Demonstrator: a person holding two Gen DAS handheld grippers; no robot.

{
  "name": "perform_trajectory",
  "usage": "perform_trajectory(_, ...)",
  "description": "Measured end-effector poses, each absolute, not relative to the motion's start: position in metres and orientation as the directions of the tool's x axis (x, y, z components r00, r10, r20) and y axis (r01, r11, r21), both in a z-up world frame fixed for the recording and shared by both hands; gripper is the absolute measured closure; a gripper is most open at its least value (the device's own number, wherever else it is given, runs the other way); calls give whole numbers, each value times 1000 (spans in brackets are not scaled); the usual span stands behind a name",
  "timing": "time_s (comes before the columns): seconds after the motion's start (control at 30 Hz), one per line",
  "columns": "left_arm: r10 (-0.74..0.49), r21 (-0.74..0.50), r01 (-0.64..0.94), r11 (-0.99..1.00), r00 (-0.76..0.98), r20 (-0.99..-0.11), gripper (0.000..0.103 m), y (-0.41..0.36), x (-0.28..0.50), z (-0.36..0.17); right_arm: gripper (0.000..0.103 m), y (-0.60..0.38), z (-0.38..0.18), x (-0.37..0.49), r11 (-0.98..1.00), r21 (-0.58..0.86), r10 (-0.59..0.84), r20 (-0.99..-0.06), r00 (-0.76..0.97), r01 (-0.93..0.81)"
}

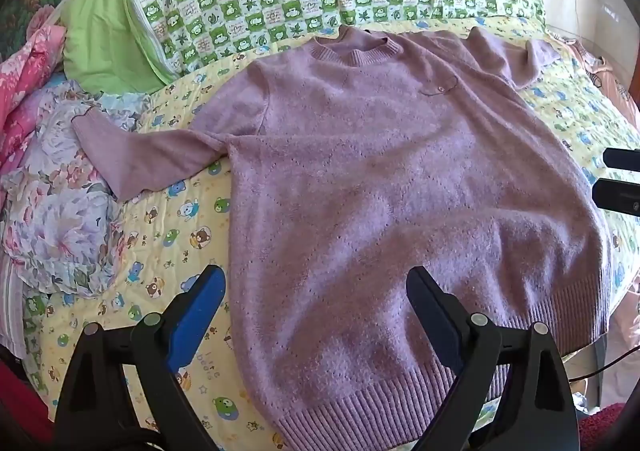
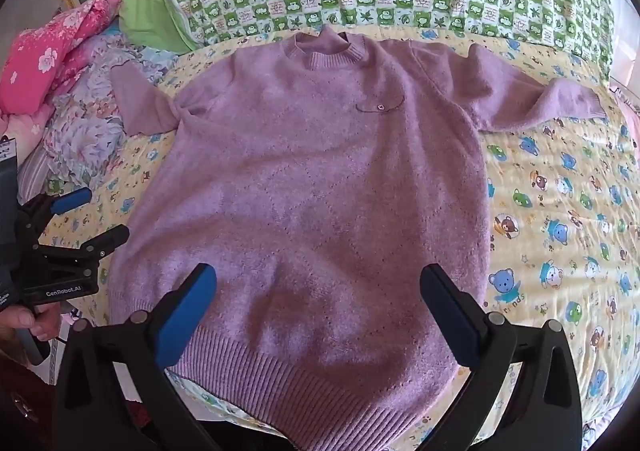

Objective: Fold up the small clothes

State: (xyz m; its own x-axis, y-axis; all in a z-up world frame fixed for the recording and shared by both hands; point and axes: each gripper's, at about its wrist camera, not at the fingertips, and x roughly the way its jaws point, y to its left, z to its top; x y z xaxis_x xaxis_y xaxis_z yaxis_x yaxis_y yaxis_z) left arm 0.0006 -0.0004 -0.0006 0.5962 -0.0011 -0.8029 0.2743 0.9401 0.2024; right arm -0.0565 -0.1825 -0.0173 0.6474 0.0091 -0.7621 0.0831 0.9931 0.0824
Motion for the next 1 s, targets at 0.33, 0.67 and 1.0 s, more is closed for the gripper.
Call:
perform_trajectory(0.33,-6,196,277,941,590,-807,10,0,2,-3,1,-189,-20,-56,992,91,10,-768,641,93)
perform_trajectory(0.67,-19,168,280,945,561,-828,10,-6,10,-7,1,-196,-22,-54,990,100,11,-773,635,104)
perform_trajectory(1.0,-17,167,282,945,551,-835,10,-9,13,-11,1,-198,-24,-51,989,101,14,-777,630,103)
